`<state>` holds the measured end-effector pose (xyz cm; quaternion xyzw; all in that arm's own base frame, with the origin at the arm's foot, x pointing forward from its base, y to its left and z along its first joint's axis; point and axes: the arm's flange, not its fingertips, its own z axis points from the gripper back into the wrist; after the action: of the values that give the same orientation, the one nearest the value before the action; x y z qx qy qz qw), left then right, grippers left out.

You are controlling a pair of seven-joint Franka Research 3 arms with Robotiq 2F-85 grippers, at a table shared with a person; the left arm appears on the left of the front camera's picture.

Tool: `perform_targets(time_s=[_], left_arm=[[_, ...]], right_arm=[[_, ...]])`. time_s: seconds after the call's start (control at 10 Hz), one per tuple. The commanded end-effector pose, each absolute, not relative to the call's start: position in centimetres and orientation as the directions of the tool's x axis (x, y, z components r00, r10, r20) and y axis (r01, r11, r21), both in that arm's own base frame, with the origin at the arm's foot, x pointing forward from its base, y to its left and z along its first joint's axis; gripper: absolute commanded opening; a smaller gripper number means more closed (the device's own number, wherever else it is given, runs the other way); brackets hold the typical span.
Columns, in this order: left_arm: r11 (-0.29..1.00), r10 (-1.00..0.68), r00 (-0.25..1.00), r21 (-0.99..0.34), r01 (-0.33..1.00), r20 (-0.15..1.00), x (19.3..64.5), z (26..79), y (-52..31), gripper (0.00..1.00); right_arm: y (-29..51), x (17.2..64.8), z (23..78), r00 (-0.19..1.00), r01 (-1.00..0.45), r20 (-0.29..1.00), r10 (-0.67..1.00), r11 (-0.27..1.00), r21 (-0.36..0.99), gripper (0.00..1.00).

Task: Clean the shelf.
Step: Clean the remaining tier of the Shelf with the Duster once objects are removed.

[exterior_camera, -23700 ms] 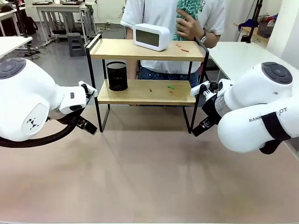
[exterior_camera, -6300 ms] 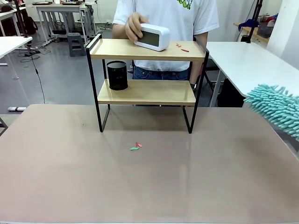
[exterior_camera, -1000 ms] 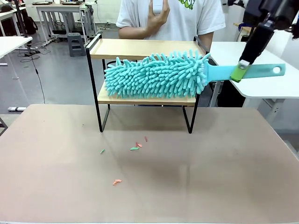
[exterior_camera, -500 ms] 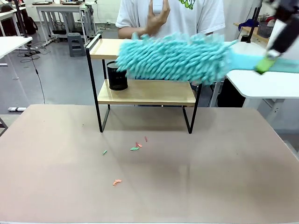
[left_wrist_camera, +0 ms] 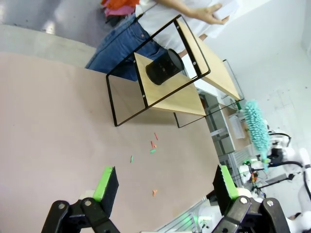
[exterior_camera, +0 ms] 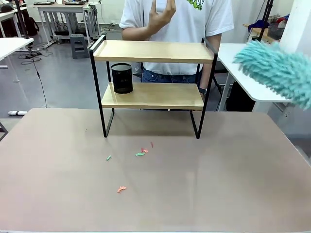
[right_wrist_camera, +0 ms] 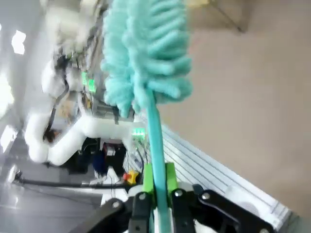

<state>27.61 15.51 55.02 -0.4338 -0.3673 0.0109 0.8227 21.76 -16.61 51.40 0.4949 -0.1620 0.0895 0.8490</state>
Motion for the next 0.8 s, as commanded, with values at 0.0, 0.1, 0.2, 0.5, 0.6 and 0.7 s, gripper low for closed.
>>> perform_targets(time_s=[0.0,0.1,0.2,0.5,0.6,0.7], left_arm=[[0.615,0.337,0.718,-0.720,0.322,0.609,27.7,55.0,15.3,1.00],[0.615,0.337,0.718,-0.720,0.322,0.609,27.7,55.0,15.3,1.00],[0.615,0.337,0.718,-0.720,0.322,0.609,27.7,55.0,15.3,1.00],[0.615,0.337,0.718,-0.720,0.322,0.609,27.7,55.0,15.3,1.00],[0.615,0.337,0.718,-0.720,0.322,0.609,27.7,55.0,15.3,1.00],[0.615,0.337,0.718,-0.720,0.322,0.609,27.7,55.0,15.3,1.00]], right_arm=[[-13.9,24.9,45.7,0.916,-0.115,0.304,-0.262,0.555,0.824,0.12],[-11.1,28.1,44.5,0.928,-0.101,0.289,-0.237,0.586,0.804,0.12],[-17.3,21.9,46.8,0.937,-0.196,0.318,-0.148,0.531,0.824,0.12],[-17.3,21.9,46.8,0.937,-0.196,0.318,-0.148,0.531,0.824,0.12],[-17.3,21.9,46.8,0.937,-0.196,0.318,-0.148,0.531,0.824,0.12],[-17.3,21.9,46.8,0.937,-0.196,0.318,-0.148,0.531,0.824,0.12]])
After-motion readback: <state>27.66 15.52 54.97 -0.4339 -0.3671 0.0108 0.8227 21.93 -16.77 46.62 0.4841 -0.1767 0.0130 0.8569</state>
